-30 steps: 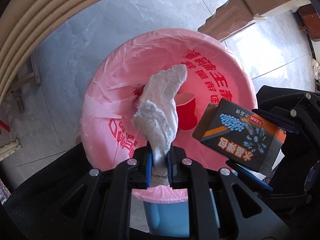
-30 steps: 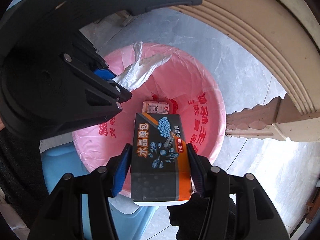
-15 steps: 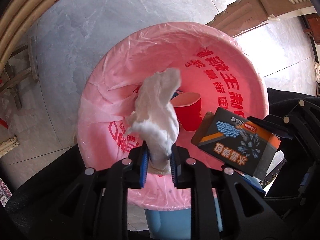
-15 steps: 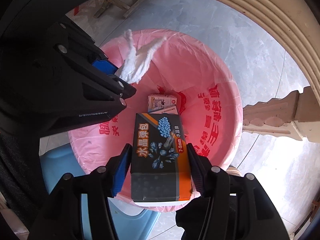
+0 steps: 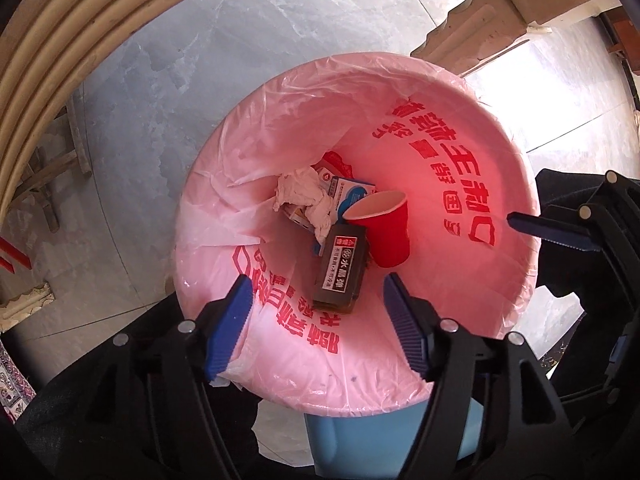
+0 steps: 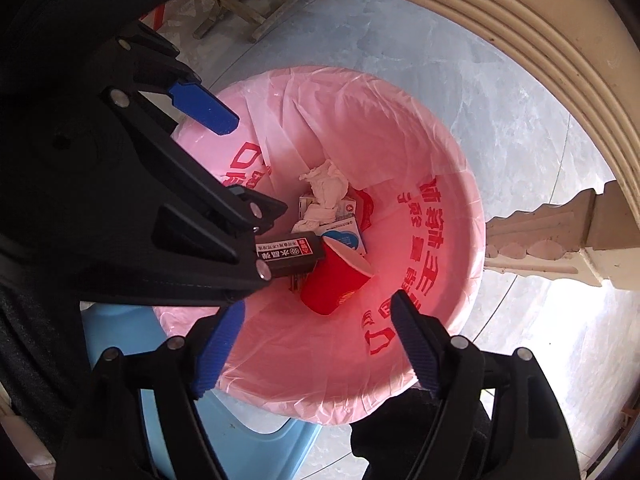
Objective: Collect trash
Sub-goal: 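Open both tools over the bin to drop the bag and black box, then raise both tools from the bin and move them over the table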
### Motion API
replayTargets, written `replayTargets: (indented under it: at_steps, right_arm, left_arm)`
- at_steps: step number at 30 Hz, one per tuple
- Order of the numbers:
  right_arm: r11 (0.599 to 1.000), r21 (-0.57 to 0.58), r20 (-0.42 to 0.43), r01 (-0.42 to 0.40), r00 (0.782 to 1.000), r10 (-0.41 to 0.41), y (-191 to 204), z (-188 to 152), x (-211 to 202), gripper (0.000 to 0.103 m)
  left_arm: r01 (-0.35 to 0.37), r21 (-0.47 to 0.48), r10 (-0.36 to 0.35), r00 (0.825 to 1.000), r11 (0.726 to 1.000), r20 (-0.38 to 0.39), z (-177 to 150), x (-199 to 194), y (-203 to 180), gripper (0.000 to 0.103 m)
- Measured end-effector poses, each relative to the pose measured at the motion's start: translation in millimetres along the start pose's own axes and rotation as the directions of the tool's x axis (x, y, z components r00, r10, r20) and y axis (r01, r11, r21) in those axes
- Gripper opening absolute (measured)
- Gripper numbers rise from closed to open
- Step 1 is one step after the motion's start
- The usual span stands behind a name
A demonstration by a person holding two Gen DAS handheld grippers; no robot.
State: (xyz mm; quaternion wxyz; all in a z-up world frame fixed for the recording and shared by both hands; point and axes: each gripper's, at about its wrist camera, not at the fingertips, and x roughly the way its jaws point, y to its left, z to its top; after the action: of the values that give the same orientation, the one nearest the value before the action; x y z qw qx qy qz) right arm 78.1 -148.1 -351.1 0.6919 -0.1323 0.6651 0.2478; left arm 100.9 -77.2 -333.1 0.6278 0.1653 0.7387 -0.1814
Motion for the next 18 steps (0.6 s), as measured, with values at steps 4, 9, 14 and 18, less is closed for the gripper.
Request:
replayTargets:
  at_steps: [4,9,14,18]
  right_arm:
    - [1.000,-0.006,0.009,0.006,1.000,-0.006,4.5,-2.9,-8.8,0.074]
    - [1.000,-0.015,0.020,0.011,1.000,-0.011,8.7,-7.3,-22.2,0.074]
    - [0.999,-0.040,0.055,0.012,0.998,-0.010,16.5,-18.1,-58.8,0.074]
    - [0.998,-0.057,0.153,-0.014,0.988,0.022,20.0,-28.3,-119.9,0.075]
  left_arm:
    - [-0.007,-0.001,0.007,1.000,1.000,0.007,-1.4,-1.0,1.3,0.067]
    - [-0.022,0.002,0.022,0.999,1.000,0.027,-7.7,-10.7,2.5,0.067]
    - [-0.040,0.044,0.036,0.996,0.998,0.083,-23.6,-43.0,2.0,0.068]
    - [-0.041,0.101,0.022,0.982,0.994,0.187,-51.5,-100.3,3.8,0.068]
